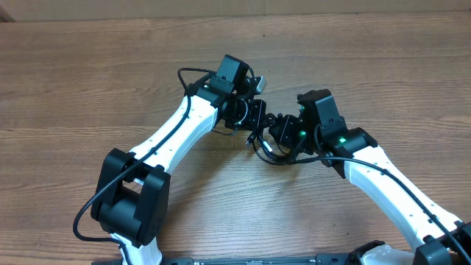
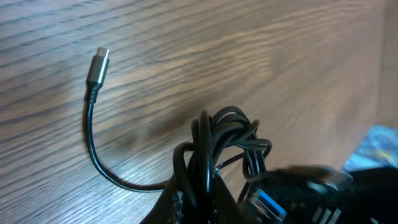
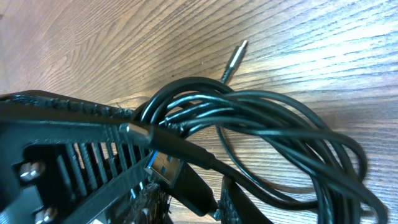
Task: Untangle cables
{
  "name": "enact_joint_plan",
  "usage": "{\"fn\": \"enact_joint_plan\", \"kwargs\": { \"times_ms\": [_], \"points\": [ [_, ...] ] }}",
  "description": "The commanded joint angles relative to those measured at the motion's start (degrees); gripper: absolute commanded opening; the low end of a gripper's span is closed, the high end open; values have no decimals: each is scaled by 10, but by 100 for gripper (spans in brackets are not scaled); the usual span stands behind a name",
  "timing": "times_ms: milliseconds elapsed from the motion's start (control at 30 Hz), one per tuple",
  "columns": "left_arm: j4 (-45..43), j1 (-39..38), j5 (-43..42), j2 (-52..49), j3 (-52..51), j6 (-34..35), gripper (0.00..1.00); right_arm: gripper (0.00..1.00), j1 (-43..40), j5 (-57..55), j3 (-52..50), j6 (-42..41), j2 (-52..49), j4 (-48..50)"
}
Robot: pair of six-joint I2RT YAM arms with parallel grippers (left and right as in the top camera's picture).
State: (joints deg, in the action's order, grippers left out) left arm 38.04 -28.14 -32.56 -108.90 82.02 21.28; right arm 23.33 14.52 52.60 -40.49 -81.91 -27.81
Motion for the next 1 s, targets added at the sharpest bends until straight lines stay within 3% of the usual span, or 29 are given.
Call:
{"fn": "enact_joint_plan", "kwargs": {
  "times_ms": [0,400,667,767,967],
  "points": [
    [-12,9,-82,-1,2,-33,4,26,-3,-29,14,-2,1,-5],
    [-74,88,-259,-1,2,10,4,27,-3,-30,14,-2,1,-10],
    [-83,91,-296,-1,2,32,4,30,-3,-29,14,-2,1,-2],
    [-83,93,-274,-1,2,32,4,31,-3,-25,17,-2,3,5],
    [-83,94,-237,-1,2,51,4,41,-4,-16,49,0,30,-14]
  ]
}}
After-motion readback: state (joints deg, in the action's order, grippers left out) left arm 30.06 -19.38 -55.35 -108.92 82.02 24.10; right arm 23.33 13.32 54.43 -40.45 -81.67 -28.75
